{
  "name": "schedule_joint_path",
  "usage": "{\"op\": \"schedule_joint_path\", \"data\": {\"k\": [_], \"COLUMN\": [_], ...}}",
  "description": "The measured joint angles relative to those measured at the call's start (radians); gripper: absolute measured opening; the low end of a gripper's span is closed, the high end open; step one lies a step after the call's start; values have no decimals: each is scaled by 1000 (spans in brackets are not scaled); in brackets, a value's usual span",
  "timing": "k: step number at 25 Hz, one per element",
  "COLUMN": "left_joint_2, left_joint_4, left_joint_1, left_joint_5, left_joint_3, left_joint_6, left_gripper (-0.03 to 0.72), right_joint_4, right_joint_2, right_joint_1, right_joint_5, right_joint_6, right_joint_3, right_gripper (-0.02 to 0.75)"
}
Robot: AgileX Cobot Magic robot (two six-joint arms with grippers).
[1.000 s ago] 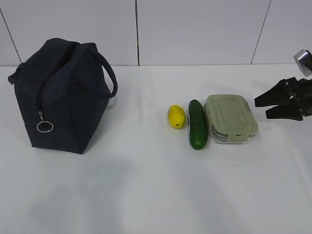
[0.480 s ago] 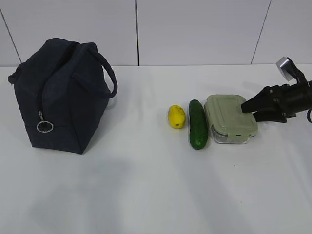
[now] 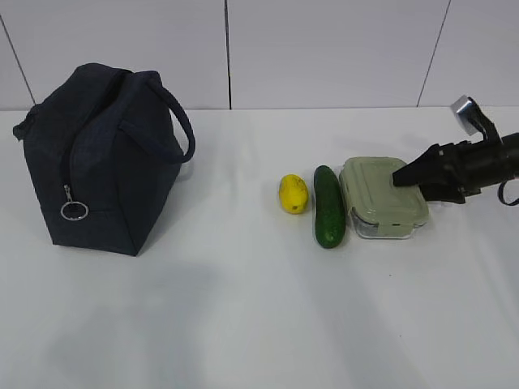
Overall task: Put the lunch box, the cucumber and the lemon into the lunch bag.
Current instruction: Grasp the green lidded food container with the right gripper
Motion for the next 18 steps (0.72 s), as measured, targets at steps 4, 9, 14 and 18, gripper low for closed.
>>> {"op": "schedule_joint_path", "data": {"k": [4,9,14,18], "left_joint_2": [0,0,0,0], "left_joint_4": [0,0,0,0], "left_joint_1": [0,0,0,0], "left_joint_5": [0,0,0,0], "left_joint_3": [0,0,0,0], "left_joint_6": [0,0,0,0], "left_gripper": [240,240,240,240], "right_joint_4": [11,19,17,13], "right_joint_2": [29,40,40,40], "right_joint_1": [29,41,41,41], "right_joint_5": [2,12,12,14], "right_joint_6": [-2,-2,-2,2], "right_joint_3": [-3,-18,-18,-18], "right_gripper": [610,610,610,594]}}
